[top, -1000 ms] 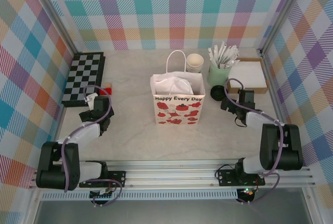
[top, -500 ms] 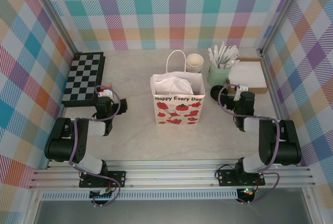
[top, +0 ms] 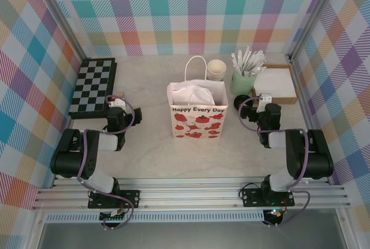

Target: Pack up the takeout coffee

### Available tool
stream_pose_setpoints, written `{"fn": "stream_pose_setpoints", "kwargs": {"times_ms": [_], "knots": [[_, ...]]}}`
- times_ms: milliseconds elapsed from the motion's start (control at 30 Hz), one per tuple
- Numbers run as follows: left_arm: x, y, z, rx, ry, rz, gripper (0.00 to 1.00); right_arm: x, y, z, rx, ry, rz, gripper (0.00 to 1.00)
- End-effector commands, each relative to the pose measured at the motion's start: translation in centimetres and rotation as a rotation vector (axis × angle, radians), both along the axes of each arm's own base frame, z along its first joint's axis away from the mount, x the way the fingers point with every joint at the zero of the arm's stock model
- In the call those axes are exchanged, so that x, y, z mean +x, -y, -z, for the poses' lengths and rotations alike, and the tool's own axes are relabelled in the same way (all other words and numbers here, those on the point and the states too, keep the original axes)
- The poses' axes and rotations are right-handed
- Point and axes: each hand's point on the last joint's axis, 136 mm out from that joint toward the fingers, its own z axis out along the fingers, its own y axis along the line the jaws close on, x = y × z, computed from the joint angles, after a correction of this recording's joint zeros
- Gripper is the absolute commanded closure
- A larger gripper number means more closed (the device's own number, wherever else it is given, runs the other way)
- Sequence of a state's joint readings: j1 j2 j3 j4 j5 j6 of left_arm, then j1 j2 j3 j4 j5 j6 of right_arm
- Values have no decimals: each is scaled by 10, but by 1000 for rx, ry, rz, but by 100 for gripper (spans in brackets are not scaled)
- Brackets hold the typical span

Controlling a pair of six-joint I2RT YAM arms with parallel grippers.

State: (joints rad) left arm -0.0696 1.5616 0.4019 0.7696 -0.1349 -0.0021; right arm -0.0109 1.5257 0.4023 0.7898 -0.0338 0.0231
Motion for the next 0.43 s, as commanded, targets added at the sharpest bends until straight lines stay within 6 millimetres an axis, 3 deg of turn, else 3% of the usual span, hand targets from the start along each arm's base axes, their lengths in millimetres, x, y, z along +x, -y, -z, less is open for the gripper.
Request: {"fn": "stream_pose_setpoints", "kwargs": {"times_ms": [0,400], "knots": [[9,4,-14,14,50,24,0,3,-13,-9,25,29,-100,0],[10,6,-13,6,43,41,0,3,-13,-8,24,28,-99,0]]}}
